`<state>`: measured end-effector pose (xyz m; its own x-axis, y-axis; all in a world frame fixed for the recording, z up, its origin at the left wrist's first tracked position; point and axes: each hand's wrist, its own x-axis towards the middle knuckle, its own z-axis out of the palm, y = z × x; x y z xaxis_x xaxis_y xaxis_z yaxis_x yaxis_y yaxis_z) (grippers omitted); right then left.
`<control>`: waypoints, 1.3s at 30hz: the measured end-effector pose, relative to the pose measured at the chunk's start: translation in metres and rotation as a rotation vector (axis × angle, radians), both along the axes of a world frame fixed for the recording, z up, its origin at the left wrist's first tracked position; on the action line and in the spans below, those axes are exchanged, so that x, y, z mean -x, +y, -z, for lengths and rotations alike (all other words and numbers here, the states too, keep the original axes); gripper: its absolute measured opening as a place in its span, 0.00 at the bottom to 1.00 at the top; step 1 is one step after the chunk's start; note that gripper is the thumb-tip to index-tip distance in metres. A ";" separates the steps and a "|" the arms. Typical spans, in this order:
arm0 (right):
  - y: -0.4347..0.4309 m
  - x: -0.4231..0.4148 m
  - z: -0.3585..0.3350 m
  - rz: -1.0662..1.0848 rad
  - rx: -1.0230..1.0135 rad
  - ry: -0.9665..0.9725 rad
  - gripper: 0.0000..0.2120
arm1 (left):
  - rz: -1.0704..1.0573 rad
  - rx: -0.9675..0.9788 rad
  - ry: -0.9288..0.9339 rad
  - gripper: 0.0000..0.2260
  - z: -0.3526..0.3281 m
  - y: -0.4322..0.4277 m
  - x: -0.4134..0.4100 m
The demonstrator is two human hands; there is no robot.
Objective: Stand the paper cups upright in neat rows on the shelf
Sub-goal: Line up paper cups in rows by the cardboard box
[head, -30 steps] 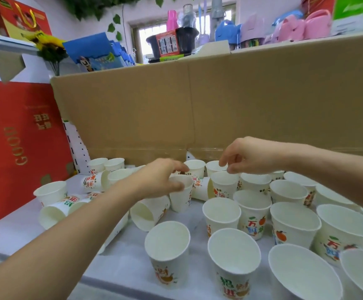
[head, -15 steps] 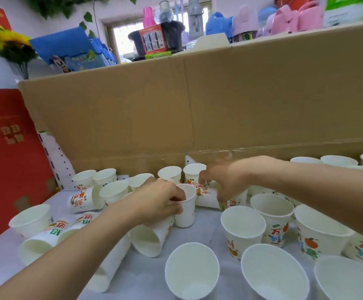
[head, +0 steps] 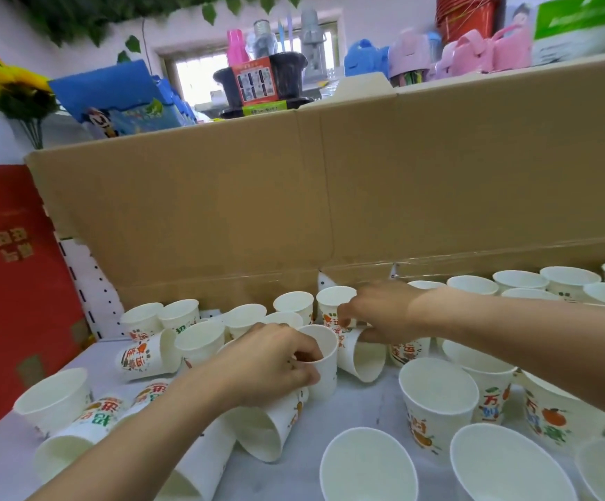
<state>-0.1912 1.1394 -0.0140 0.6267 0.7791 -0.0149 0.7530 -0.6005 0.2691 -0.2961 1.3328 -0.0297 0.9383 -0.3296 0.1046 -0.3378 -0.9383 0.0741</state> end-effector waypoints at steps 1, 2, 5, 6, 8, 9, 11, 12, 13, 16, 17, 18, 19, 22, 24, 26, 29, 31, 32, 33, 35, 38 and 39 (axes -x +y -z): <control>0.002 0.000 0.000 0.010 -0.041 -0.017 0.13 | 0.009 0.015 -0.007 0.08 0.000 0.001 0.000; 0.004 -0.001 -0.002 0.033 -0.086 -0.035 0.11 | 0.016 0.027 -0.021 0.07 -0.001 0.001 0.000; 0.009 -0.002 -0.016 0.140 -0.191 -0.008 0.07 | 0.023 0.039 -0.070 0.06 -0.003 0.003 0.000; 0.009 -0.003 -0.020 0.169 -0.193 0.025 0.06 | 0.022 0.034 -0.073 0.07 -0.004 0.004 0.000; 0.009 -0.005 -0.024 0.195 -0.166 0.099 0.05 | 0.032 0.020 -0.064 0.08 -0.005 0.004 -0.001; 0.009 -0.006 -0.024 0.204 -0.158 0.137 0.05 | 0.039 0.010 -0.063 0.09 -0.005 0.003 -0.003; 0.010 -0.007 -0.021 0.230 -0.147 0.176 0.09 | 0.043 -0.015 -0.077 0.09 -0.005 0.002 -0.006; 0.010 -0.007 -0.020 0.243 -0.137 0.160 0.10 | 0.038 -0.022 -0.086 0.10 -0.005 0.001 -0.007; 0.010 -0.007 -0.018 0.254 -0.129 0.126 0.11 | 0.031 -0.026 -0.095 0.09 -0.005 0.000 -0.008; 0.007 -0.005 -0.020 0.289 -0.139 0.047 0.12 | 0.001 -0.032 -0.106 0.10 -0.005 -0.003 -0.006; 0.005 -0.005 -0.021 0.299 -0.146 0.041 0.13 | -0.005 -0.033 -0.107 0.10 -0.006 -0.003 -0.005; 0.003 -0.005 -0.021 0.305 -0.149 0.038 0.14 | -0.010 -0.035 -0.111 0.10 -0.006 -0.004 -0.005; 0.002 -0.005 -0.022 0.311 -0.150 0.036 0.14 | -0.017 -0.037 -0.118 0.10 -0.006 -0.004 -0.006; -0.002 -0.002 -0.022 0.302 -0.150 0.028 0.15 | -0.041 -0.063 -0.153 0.09 -0.005 -0.006 -0.010; -0.004 0.000 -0.022 0.276 -0.156 0.038 0.15 | -0.076 -0.103 -0.173 0.09 -0.004 -0.007 -0.013; -0.006 0.000 -0.023 0.241 -0.175 0.055 0.13 | -0.114 -0.127 -0.179 0.09 -0.003 -0.008 -0.016; -0.009 0.003 -0.023 0.173 -0.211 0.110 0.10 | -0.136 -0.102 -0.155 0.09 -0.003 -0.007 -0.016; -0.010 0.007 -0.023 0.143 -0.217 0.147 0.14 | -0.140 -0.062 -0.142 0.08 -0.005 -0.007 -0.013; -0.010 0.011 -0.024 0.138 -0.215 0.172 0.17 | -0.137 -0.050 -0.138 0.09 -0.006 -0.006 -0.012; -0.009 0.016 -0.025 0.134 -0.212 0.201 0.18 | -0.127 -0.042 -0.133 0.09 -0.006 -0.004 -0.011; -0.008 0.023 -0.026 0.133 -0.189 0.250 0.18 | -0.107 -0.046 -0.121 0.12 -0.006 0.001 -0.011; -0.004 0.028 -0.024 0.124 -0.143 0.245 0.10 | -0.127 -0.037 -0.096 0.19 -0.006 0.006 -0.008; -0.002 0.028 -0.023 0.123 -0.133 0.220 0.09 | -0.131 -0.030 -0.093 0.20 -0.007 0.006 -0.007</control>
